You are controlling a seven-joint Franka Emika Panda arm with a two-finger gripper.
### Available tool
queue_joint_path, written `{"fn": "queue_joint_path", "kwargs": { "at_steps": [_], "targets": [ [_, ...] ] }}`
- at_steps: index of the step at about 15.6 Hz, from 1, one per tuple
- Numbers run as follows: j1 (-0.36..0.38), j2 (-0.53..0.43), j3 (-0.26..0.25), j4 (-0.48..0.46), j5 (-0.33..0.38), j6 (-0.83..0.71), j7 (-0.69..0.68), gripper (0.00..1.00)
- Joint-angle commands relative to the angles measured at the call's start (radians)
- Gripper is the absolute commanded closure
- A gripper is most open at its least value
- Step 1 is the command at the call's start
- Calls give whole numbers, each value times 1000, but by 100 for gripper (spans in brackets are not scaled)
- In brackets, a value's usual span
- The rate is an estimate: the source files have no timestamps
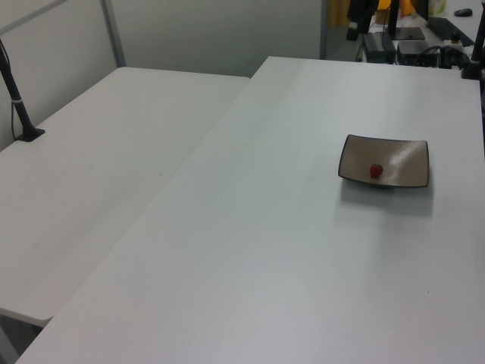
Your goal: Strawberries on a ceramic plate
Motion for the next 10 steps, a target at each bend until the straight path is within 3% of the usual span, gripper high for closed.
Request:
{"fn": "queue_joint_path", "kwargs": {
  "at_steps": [1,10],
  "targets": [
    [98,-10,-46,-10,-28,-15,-3,0],
    [101,-2,-46,-28,-45,-10,-25,0]
  ]
}}
